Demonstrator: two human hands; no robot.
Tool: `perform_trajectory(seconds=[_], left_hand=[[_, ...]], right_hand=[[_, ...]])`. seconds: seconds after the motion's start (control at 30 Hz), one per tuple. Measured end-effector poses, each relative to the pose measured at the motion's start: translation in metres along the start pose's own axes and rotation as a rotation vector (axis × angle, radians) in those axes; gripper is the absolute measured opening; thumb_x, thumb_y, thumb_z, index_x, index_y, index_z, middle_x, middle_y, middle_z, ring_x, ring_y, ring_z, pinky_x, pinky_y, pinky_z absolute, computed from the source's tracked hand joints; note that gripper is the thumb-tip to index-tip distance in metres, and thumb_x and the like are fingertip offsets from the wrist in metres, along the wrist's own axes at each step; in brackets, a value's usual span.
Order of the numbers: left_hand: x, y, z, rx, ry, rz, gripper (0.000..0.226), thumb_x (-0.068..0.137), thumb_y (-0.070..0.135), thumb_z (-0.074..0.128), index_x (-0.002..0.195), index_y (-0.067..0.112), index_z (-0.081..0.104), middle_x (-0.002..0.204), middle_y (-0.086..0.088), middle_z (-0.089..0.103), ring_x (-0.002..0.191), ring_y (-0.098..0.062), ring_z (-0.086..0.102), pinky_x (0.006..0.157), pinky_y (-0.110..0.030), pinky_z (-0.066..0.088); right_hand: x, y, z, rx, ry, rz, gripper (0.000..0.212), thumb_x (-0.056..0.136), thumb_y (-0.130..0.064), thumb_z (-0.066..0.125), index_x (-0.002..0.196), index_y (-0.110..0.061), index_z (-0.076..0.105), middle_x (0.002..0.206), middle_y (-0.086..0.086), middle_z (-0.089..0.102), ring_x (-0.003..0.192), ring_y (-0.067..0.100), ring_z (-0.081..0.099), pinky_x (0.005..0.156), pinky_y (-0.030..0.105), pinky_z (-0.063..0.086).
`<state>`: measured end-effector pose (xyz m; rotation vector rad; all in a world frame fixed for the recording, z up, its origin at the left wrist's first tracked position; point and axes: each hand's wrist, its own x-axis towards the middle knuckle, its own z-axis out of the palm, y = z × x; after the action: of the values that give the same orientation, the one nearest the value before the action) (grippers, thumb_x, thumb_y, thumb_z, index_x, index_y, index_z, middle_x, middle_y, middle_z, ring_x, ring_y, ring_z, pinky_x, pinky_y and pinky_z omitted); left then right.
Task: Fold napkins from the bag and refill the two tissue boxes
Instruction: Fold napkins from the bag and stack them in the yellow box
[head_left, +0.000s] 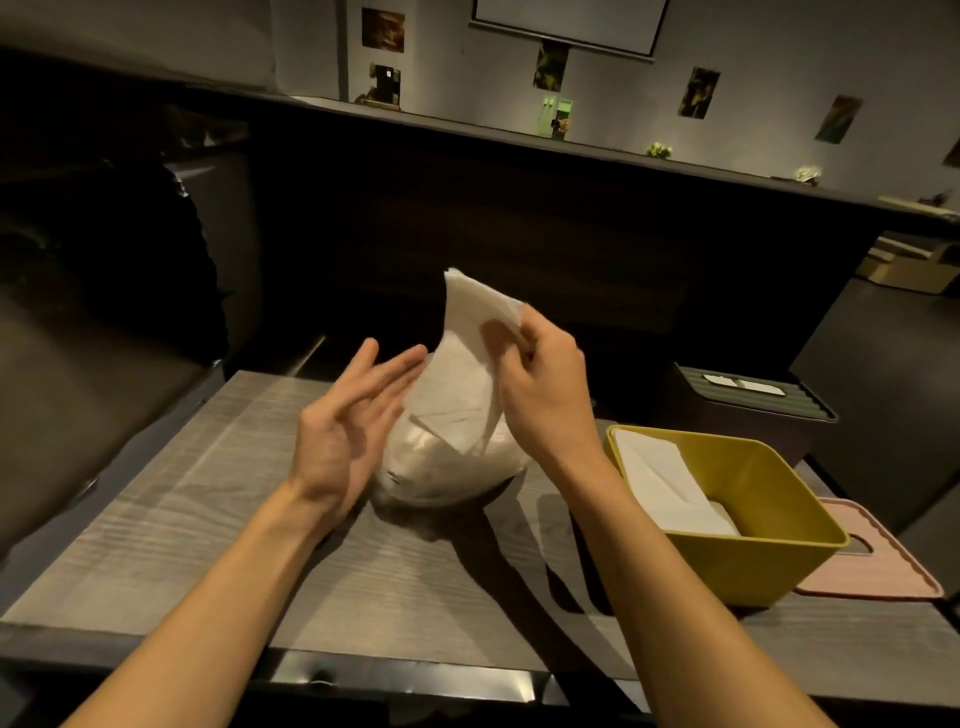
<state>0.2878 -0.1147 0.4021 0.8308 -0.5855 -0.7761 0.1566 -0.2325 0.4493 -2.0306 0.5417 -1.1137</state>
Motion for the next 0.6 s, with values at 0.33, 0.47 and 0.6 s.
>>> perform_trajectory(seconds=[0.33, 0.47, 0.6], left_hand=[[-0.002, 0.000, -0.005, 0.225, -0.197, -0.386, 0.043, 0.090, 0.015, 0.068, 0.133, 0.016, 0.063, 0.126, -0.018, 0.071, 0.116, -0.033, 0.069, 0.098, -0.049, 0.055], [0.001, 0.002, -0.008, 0.383, -0.251, -0.405, 0.033, 0.092, 0.016, 0.068, 0.125, 0.011, 0.068, 0.116, -0.017, 0.074, 0.104, -0.031, 0.072, 0.092, -0.046, 0.058], [0.001, 0.005, -0.006, 0.384, -0.245, -0.443, 0.028, 0.094, 0.015, 0.063, 0.120, 0.006, 0.067, 0.104, -0.013, 0.078, 0.092, -0.023, 0.076, 0.074, -0.032, 0.063]], right_hand=[[-0.016, 0.022, 0.030, 0.137, -0.129, 0.129, 0.021, 0.103, -0.031, 0.064, 0.120, -0.020, 0.070, 0.108, -0.006, 0.073, 0.101, 0.008, 0.070, 0.087, 0.035, 0.061], [-0.013, 0.027, 0.026, 0.150, -0.060, 0.089, 0.015, 0.104, -0.027, 0.063, 0.111, -0.021, 0.076, 0.101, -0.009, 0.074, 0.100, 0.010, 0.070, 0.084, 0.039, 0.061], [-0.012, 0.026, 0.023, 0.122, 0.156, -0.068, 0.014, 0.102, -0.023, 0.065, 0.112, -0.029, 0.073, 0.104, -0.017, 0.071, 0.104, 0.005, 0.067, 0.082, 0.027, 0.059]])
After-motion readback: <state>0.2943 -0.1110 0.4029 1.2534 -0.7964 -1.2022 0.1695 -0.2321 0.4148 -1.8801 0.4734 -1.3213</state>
